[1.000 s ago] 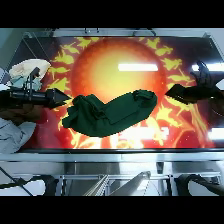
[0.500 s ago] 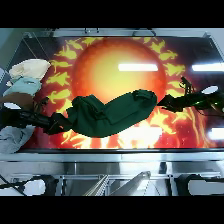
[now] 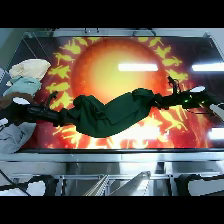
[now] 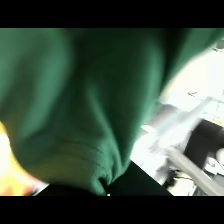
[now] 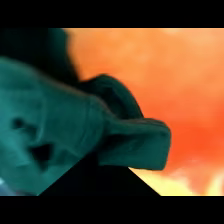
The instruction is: Fold the shirts.
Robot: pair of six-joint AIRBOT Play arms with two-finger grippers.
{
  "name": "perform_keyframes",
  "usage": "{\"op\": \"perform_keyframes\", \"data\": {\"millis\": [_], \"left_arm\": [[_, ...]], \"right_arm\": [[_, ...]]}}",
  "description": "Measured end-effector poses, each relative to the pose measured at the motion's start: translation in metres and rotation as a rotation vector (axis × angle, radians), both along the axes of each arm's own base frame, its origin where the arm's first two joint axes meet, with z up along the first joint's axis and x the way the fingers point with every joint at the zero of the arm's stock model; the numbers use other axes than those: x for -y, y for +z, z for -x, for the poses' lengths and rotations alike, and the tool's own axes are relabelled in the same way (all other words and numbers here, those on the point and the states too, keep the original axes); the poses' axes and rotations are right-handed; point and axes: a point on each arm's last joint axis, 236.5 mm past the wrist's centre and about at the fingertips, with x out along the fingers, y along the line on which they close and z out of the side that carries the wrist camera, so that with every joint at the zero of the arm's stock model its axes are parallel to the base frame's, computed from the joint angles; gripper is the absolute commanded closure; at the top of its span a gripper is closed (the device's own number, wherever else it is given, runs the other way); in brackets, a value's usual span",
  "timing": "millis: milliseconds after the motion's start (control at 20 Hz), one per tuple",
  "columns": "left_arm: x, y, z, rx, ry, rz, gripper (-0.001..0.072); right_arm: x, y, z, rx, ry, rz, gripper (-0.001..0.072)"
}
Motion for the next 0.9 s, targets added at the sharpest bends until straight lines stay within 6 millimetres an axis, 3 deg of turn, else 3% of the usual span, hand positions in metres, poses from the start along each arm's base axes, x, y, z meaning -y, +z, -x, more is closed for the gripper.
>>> {"op": "perform_keyframes", "data": {"millis": [50,150,250,400,500,600,700,800,900], "left_arm": [[0.003,0.020,-0.009,0.037,-0.007,0.036,0.0697],[0.006,0.077,-0.029,0.156,-0.017,0.114,0.0689],[0.006,0.153,-0.042,0.326,-0.029,0.202,0.0688],[-0.001,0.267,-0.044,0.619,-0.018,0.290,0.0688],[-0.007,0.329,-0.035,0.803,0.000,0.296,0.0688],[-0.010,0.375,-0.019,0.948,0.010,0.276,0.0687],[-0.010,0.405,-0.001,1.051,0.014,0.248,0.0687],[-0.011,0.418,0.015,1.101,0.019,0.222,0.0687],[-0.017,0.414,0.023,1.096,0.038,0.202,0.0686]], "right_arm": [[-0.001,0.024,0.001,0.037,0.023,-0.031,0.0690],[-0.003,0.092,0.007,0.148,0.067,-0.115,0.0690],[-0.002,0.185,0.021,0.332,0.095,-0.227,0.0691],[0.010,0.315,0.051,0.663,0.057,-0.338,0.0690],[0.016,0.378,0.075,0.854,0.004,-0.342,0.0690],[0.017,0.423,0.099,1.006,-0.045,-0.325,0.0690],[0.013,0.454,0.122,1.120,-0.077,-0.301,0.0690],[0.007,0.471,0.142,1.180,-0.090,-0.283,0.0690],[0.004,0.474,0.152,1.202,-0.107,-0.234,0.0690]]}}
